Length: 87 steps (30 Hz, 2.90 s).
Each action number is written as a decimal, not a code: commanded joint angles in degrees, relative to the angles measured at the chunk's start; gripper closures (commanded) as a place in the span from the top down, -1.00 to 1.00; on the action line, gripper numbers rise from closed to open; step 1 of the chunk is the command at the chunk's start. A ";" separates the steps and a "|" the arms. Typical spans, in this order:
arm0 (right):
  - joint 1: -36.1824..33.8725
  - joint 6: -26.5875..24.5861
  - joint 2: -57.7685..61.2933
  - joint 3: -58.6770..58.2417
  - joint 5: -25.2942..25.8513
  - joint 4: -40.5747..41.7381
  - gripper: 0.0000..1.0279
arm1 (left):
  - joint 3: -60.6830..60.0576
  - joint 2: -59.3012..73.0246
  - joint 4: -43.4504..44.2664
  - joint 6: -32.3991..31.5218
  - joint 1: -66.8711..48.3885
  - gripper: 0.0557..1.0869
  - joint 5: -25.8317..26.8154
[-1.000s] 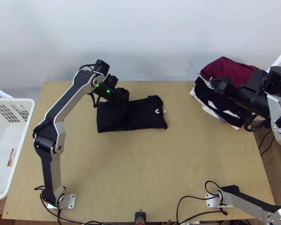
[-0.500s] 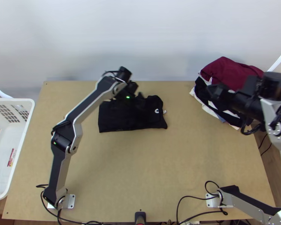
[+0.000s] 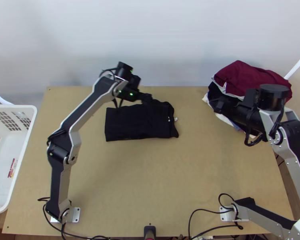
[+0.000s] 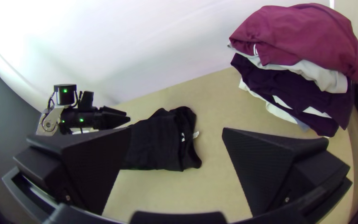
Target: Fold the t-shirt
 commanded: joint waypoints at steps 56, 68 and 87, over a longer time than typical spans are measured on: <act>20.98 -3.63 50.03 26.62 13.46 -1.37 0.93 | -14.53 -40.29 -12.64 12.81 31.86 0.92 -12.92; 17.99 -3.46 57.32 29.17 13.81 -1.37 0.93 | -14.79 -40.11 -12.64 13.69 32.65 0.92 -12.92; 8.23 -0.38 61.72 28.03 -5.70 -3.39 0.93 | -14.97 -40.38 -12.64 14.57 33.71 0.92 -13.45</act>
